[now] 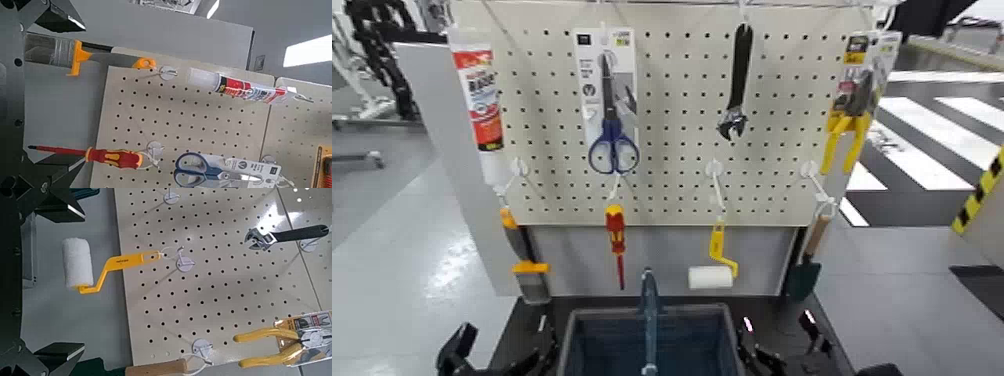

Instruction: Place the crate on the table.

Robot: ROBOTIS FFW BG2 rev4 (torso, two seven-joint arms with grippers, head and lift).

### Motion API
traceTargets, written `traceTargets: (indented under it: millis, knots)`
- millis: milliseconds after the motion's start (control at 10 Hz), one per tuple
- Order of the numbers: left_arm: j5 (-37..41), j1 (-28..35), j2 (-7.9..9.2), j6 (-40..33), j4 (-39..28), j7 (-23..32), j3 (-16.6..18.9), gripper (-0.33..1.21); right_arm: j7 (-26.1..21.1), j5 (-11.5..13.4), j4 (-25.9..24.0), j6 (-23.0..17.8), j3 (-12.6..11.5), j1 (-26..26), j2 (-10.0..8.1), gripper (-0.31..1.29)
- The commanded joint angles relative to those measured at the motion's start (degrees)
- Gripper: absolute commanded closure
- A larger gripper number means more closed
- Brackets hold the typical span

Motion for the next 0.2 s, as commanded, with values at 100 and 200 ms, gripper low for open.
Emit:
traceTargets:
  millis: [100, 200]
  knots:
    - [0.18, -0.74, 0.42, -0.16, 0.56, -0.1, -0.32, 0.13, 0.08, 0.0, 0.09, 0.07, -0.02, -0.04, 0.0, 0.15]
    - [0.18, -0.74, 0.51, -0.25, 0.65, -0.1, -0.32, 0.13, 0.0, 0.0, 0.18, 0.07, -0.02, -0.04, 0.0, 0.15]
